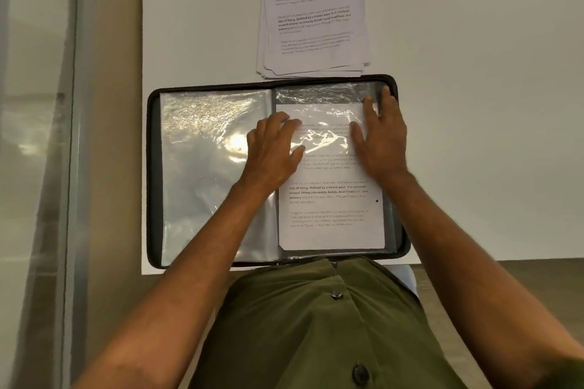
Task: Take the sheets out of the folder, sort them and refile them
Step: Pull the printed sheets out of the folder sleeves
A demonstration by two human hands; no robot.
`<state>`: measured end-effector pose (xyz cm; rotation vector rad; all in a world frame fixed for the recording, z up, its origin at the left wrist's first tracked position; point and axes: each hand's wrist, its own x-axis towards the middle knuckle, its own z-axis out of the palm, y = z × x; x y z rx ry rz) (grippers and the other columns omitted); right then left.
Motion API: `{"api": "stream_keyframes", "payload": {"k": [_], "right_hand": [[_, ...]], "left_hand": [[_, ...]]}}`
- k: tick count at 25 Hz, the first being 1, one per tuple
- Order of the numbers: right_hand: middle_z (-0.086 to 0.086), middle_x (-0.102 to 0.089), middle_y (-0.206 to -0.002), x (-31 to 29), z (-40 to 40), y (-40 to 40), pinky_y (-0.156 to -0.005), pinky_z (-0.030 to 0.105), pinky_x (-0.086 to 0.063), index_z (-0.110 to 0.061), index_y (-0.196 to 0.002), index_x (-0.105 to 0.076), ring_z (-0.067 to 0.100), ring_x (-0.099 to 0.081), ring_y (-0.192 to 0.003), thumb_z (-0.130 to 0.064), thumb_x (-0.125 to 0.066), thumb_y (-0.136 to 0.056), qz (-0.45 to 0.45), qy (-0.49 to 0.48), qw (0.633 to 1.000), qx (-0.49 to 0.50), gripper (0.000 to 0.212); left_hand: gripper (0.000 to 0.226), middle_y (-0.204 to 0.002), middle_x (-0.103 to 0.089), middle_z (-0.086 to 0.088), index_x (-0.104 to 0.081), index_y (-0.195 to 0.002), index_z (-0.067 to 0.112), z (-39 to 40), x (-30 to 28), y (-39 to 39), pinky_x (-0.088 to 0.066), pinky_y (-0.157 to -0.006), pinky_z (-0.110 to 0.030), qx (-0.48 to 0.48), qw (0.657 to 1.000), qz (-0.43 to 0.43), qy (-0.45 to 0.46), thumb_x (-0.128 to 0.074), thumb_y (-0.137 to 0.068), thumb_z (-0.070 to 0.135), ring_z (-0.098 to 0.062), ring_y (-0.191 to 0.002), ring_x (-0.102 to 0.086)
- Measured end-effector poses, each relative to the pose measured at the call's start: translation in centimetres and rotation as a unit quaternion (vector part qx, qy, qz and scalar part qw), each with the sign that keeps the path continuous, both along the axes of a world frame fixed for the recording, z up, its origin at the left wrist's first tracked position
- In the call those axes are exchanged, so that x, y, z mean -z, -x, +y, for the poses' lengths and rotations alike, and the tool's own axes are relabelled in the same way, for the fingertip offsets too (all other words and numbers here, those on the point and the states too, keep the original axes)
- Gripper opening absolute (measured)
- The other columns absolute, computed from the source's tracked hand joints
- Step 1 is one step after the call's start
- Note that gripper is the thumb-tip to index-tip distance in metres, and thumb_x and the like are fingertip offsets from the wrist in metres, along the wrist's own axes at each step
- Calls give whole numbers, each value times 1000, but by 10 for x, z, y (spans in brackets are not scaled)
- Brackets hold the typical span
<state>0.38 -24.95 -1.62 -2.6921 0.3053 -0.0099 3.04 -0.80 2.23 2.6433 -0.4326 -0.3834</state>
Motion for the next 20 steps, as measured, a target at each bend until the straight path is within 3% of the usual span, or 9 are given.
{"api": "stream_keyframes", "payload": {"k": [6, 8, 11, 15, 18, 20], "right_hand": [[11, -46, -159, -4, -10, 1, -118, 51, -37, -24, -133, -71, 35, -40, -146, -29, -60, -102, -37, -54, 998, -5, 34], [8, -51, -155, -9, -9, 3, -116, 48, -40, -24, -126, -76, 32, -45, -142, -28, -62, -102, -47, -78, 996, 4, 28], [5, -52, -153, -24, -4, 7, -114, 39, -44, -21, -139, -65, 21, -48, -138, -25, -59, -104, -56, -156, 985, 41, 36], [-3, -54, -144, -50, 4, 13, -89, 16, -55, -22, -154, -39, 8, -61, -114, -19, -62, -100, -58, -306, 940, 139, 58], [-9, -63, -133, -52, 4, 15, -86, 22, -61, -24, -144, -49, 4, -66, -104, -24, -58, -102, 14, -294, 946, 134, 44], [-10, -69, -125, -50, 4, 15, -84, 30, -64, -22, -135, -58, 6, -70, -97, -24, -55, -104, 44, -293, 944, 142, 31]], "left_hand": [[53, -146, -48, -6, -51, -145, 19, -19, -9, -60, -33, -108, -47, 9, 1000, -13, 24, -65, -96, 30, -29, -134, -41], [39, -136, -55, -3, -61, -135, 22, -27, -11, -76, -31, -105, -45, 20, 1000, -21, 12, -62, -96, 28, -27, -128, -46], [20, -112, -67, 7, -74, -105, 25, -34, -18, -92, -22, -99, -37, 35, 999, 2, 25, -56, -97, 23, -18, -111, -56], [19, -95, -68, 15, -73, -99, 26, -30, -24, -105, -24, -110, -35, 26, 995, 63, 77, -55, -98, 22, -12, -97, -62], [27, -82, -67, 20, -76, -90, 26, -25, -26, -115, -43, -109, -49, 24, 990, 86, 110, -51, -91, 16, -1, -82, -62], [36, -76, -66, 21, -78, -87, 24, -24, -30, -119, -50, -98, -38, 21, 988, 110, 103, -47, -87, 6, 8, -69, -59]]}}
